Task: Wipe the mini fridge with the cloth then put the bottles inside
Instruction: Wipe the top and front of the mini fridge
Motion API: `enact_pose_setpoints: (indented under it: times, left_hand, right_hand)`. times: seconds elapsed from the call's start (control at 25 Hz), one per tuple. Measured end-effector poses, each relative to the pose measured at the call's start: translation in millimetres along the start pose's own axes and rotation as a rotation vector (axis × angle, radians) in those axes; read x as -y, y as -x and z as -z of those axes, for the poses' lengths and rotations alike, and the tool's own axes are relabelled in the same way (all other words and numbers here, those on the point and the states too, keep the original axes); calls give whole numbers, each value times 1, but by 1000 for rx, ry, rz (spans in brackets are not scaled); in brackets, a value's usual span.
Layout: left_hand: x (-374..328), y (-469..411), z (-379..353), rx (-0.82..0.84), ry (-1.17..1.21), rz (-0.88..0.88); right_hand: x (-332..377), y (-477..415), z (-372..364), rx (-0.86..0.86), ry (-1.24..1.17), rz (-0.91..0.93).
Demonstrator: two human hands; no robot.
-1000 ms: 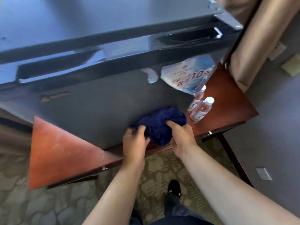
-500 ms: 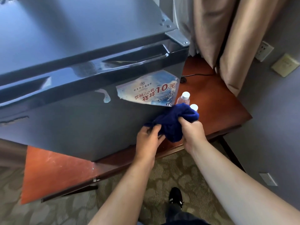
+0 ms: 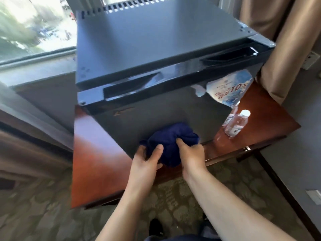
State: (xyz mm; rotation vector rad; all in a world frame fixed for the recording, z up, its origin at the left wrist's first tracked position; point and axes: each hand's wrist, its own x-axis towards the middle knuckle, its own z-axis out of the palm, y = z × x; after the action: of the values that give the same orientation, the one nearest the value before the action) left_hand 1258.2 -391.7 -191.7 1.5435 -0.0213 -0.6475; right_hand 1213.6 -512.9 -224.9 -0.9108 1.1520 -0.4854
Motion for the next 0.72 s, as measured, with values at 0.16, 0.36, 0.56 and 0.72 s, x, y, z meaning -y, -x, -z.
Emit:
enact_pose_setpoints:
  times: [0.16,0.36,0.56,0.72]
  left_hand:
    - [-24,23,48,7,-333,-292]
    - [-80,47,77,-209,-470,-631]
    - [-114,52,90,-279,-458,-735]
    - [-81,39,87,-286,-448,-624]
  right_hand:
    - [10,50,-34,-3,-23,144]
    - [54,115,-66,146,-81,470]
    - [70,135,-77,176,-24,605]
    - [40,119,-79,166,16,462]
